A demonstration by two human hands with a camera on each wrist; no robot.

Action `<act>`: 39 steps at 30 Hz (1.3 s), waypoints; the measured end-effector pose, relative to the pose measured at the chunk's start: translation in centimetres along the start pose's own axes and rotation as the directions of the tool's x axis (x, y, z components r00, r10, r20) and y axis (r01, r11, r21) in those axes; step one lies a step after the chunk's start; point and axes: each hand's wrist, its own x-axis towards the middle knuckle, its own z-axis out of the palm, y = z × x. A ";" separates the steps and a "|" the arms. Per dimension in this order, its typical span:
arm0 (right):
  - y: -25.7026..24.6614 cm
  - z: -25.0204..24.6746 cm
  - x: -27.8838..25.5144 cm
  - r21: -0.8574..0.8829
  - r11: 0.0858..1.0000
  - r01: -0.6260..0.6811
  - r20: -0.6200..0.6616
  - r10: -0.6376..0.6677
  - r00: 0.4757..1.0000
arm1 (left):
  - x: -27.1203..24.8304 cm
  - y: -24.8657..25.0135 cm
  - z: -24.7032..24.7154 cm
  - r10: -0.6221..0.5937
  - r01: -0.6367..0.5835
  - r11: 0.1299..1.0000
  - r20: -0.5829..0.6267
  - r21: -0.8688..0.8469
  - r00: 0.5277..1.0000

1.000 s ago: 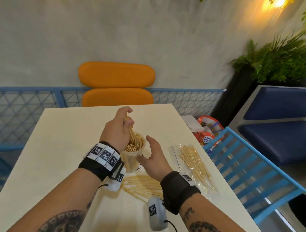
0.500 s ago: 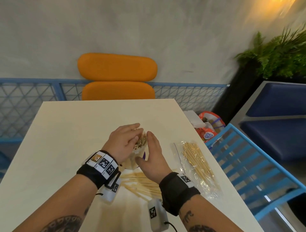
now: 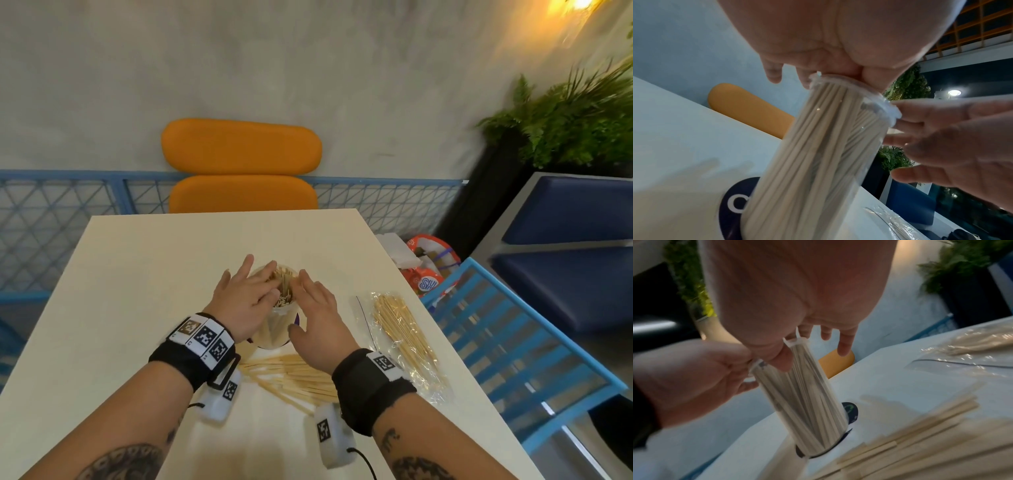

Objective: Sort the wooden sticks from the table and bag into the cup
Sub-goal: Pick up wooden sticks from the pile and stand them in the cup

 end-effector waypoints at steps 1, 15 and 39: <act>0.0 -0.2 -0.2 0.043 0.999 -0.015 -0.010 0.015 1.000 | -0.2 0.0 0.0 0.003 -0.003 1.000 -0.010 -0.016 1.000; 3.5 3.3 -8.6 -0.314 0.888 -0.335 0.084 0.378 0.922 | -7.6 -0.8 3.3 -0.449 0.090 0.723 -0.367 -0.685 0.815; 1.6 2.2 -9.3 -0.544 0.811 -0.215 0.088 0.310 0.947 | -11.5 0.7 9.7 -0.553 0.288 0.334 0.061 -0.897 0.831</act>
